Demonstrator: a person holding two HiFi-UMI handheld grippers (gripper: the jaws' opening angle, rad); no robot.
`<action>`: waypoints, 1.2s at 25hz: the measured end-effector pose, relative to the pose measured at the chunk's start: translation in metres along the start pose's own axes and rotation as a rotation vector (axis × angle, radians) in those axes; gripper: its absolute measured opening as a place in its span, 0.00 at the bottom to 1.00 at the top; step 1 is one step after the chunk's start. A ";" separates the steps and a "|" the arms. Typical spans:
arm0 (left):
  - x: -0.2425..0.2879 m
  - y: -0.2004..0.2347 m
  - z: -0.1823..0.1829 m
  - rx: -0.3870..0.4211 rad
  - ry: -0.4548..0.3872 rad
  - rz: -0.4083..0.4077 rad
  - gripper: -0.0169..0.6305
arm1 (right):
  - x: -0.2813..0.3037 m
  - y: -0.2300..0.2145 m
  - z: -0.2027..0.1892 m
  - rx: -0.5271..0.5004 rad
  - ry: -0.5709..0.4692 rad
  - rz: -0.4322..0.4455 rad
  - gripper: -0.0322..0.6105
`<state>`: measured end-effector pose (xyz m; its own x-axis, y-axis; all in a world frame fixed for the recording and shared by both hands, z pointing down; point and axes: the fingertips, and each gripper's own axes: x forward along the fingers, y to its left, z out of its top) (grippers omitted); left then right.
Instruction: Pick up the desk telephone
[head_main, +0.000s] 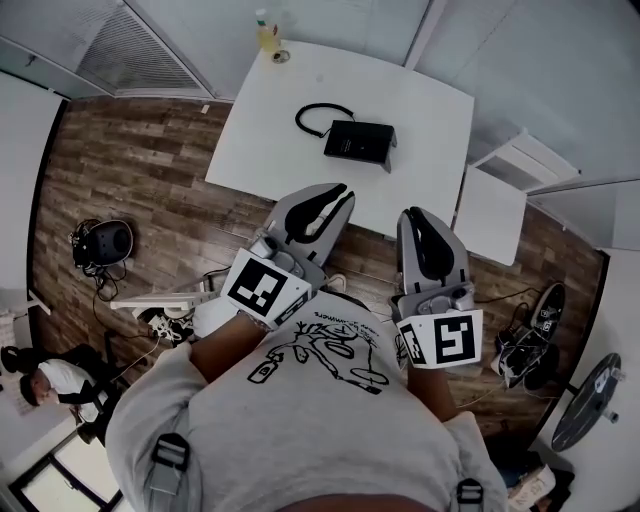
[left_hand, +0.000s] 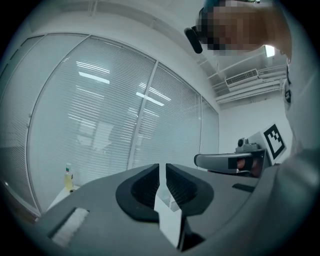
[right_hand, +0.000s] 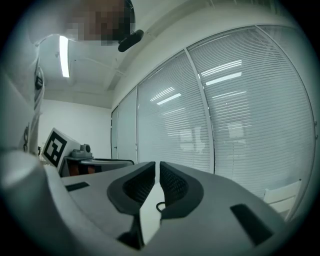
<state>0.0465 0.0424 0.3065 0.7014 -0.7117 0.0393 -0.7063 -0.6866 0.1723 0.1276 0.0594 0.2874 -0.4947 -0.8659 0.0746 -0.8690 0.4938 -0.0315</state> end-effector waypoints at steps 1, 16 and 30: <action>0.005 0.009 0.001 -0.003 -0.001 -0.002 0.09 | 0.011 -0.002 0.000 -0.002 0.003 0.000 0.09; 0.082 0.163 0.034 -0.012 -0.002 -0.035 0.08 | 0.180 -0.032 0.022 -0.037 0.023 -0.027 0.09; 0.114 0.203 0.024 -0.021 0.032 -0.075 0.07 | 0.226 -0.054 0.011 -0.071 0.064 -0.073 0.09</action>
<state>-0.0189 -0.1820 0.3222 0.7551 -0.6532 0.0567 -0.6499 -0.7342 0.1964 0.0630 -0.1639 0.2950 -0.4266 -0.8938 0.1379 -0.8986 0.4362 0.0474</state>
